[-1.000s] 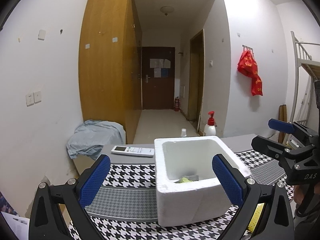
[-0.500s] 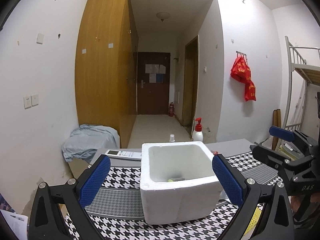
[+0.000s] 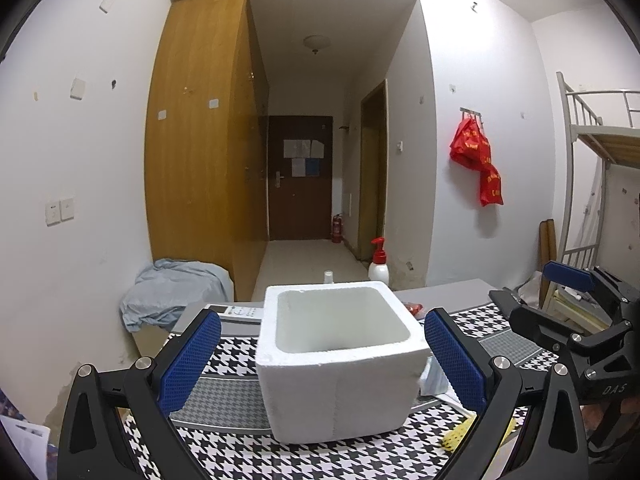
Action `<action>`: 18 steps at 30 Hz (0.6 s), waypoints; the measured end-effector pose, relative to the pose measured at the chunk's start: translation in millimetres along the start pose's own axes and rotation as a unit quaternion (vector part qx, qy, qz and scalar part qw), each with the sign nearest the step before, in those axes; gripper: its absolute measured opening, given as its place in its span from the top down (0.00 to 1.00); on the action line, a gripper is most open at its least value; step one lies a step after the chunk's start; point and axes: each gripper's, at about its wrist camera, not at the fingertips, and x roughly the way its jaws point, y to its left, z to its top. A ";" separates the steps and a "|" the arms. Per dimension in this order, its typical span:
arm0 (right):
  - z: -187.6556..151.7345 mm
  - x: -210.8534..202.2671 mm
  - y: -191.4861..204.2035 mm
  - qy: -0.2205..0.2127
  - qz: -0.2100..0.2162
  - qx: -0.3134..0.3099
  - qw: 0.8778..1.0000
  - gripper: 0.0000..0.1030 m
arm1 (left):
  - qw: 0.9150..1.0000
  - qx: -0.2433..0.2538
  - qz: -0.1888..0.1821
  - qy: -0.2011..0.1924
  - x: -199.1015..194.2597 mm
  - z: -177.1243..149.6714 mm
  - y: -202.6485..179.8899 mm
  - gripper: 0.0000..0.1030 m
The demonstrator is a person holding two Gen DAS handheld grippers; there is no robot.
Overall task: Organize soft objects
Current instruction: 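Withdraw both tools from the foam box toward the yellow foam net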
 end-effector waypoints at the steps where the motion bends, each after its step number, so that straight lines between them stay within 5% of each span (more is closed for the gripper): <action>1: -2.3 -2.1 -0.8 -0.001 0.001 0.002 1.000 0.00 | 1.000 0.002 -0.003 0.000 0.1 -1.1 -1.4 0.01; 18: -45.9 -17.8 -16.5 0.016 -0.021 0.024 0.999 0.00 | 1.000 0.010 -0.025 0.003 8.0 -34.1 -18.9 0.01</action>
